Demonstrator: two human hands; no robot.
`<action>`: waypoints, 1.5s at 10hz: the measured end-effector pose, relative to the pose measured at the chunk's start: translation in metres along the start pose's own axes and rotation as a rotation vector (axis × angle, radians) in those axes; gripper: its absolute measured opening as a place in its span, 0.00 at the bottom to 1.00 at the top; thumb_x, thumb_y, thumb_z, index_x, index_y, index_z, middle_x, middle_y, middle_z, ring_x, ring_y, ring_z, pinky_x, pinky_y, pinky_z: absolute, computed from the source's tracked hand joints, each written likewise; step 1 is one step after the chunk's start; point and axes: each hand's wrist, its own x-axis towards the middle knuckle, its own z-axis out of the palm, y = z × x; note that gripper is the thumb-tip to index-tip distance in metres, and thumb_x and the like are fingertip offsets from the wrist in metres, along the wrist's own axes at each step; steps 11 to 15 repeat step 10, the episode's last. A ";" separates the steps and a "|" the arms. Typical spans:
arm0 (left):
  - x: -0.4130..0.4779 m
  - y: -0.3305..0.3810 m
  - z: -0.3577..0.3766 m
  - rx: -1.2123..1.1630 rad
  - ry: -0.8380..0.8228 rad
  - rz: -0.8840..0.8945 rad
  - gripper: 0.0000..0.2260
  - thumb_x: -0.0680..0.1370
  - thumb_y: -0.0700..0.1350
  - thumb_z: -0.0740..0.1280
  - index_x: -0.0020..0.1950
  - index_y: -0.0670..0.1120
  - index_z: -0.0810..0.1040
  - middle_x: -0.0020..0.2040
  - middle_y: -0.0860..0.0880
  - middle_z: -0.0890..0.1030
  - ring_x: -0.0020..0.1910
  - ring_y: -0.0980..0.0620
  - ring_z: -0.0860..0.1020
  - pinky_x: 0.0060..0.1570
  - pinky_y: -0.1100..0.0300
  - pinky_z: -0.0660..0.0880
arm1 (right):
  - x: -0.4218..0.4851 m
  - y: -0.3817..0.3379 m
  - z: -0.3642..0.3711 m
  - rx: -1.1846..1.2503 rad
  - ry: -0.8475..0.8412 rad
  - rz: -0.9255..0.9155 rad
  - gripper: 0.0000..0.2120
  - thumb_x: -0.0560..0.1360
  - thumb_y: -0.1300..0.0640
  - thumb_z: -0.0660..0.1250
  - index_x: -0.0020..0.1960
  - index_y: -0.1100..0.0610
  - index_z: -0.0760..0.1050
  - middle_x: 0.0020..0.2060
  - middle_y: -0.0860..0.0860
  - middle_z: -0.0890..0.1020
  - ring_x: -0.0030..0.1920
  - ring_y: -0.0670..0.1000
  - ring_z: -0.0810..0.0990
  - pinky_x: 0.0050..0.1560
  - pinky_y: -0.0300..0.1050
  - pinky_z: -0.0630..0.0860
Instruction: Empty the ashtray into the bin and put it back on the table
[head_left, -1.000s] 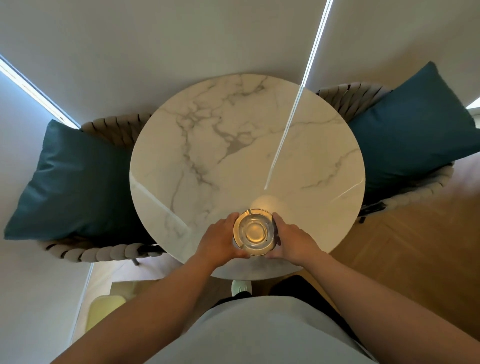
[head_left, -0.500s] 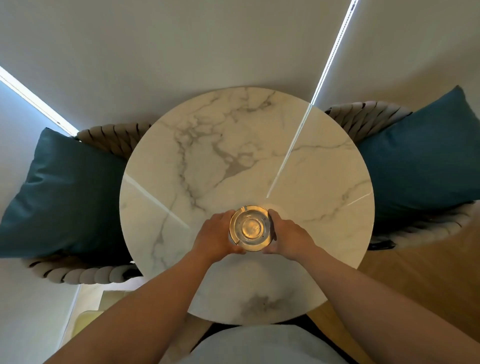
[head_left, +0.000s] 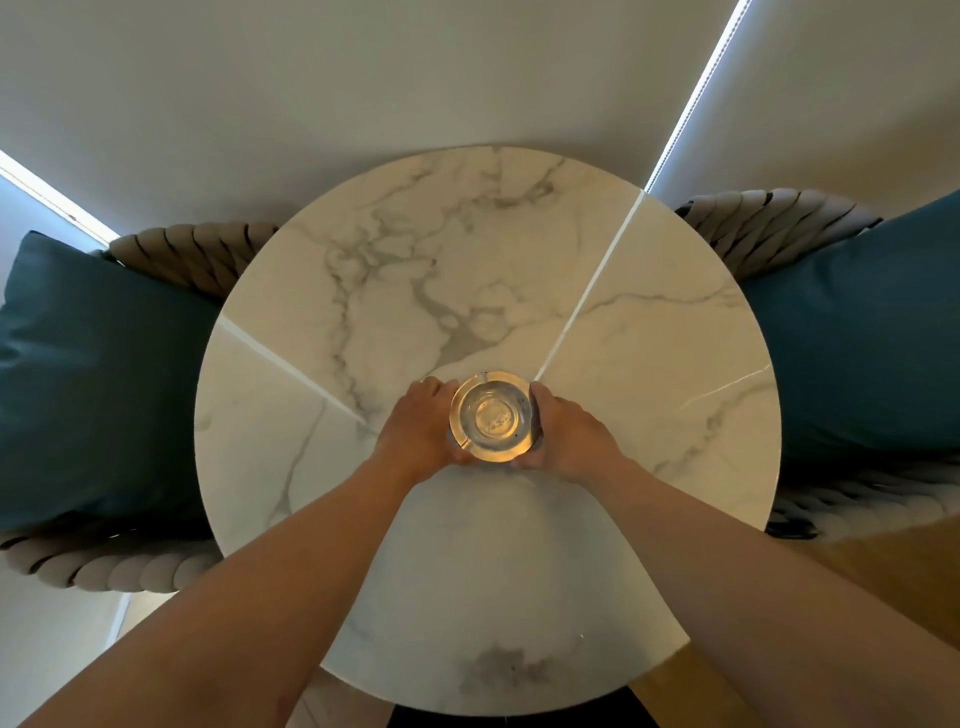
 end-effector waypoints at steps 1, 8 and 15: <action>0.010 -0.003 0.000 0.008 0.007 -0.011 0.37 0.60 0.55 0.81 0.65 0.46 0.72 0.58 0.46 0.74 0.58 0.44 0.71 0.56 0.53 0.71 | 0.012 -0.001 -0.003 0.005 -0.006 0.001 0.44 0.62 0.46 0.81 0.71 0.53 0.62 0.59 0.53 0.79 0.59 0.58 0.79 0.56 0.57 0.78; 0.032 -0.009 0.000 0.030 0.015 -0.068 0.40 0.60 0.53 0.82 0.68 0.48 0.69 0.59 0.46 0.73 0.59 0.44 0.70 0.59 0.52 0.70 | 0.037 -0.002 -0.005 -0.016 -0.006 0.018 0.46 0.65 0.48 0.78 0.74 0.53 0.56 0.55 0.55 0.80 0.53 0.60 0.81 0.50 0.53 0.79; 0.023 -0.012 -0.003 0.023 -0.017 -0.108 0.49 0.60 0.53 0.82 0.74 0.46 0.62 0.65 0.46 0.71 0.64 0.44 0.68 0.64 0.50 0.68 | 0.034 0.004 -0.001 0.008 -0.006 0.008 0.51 0.68 0.52 0.76 0.80 0.53 0.47 0.54 0.56 0.81 0.54 0.59 0.81 0.54 0.56 0.79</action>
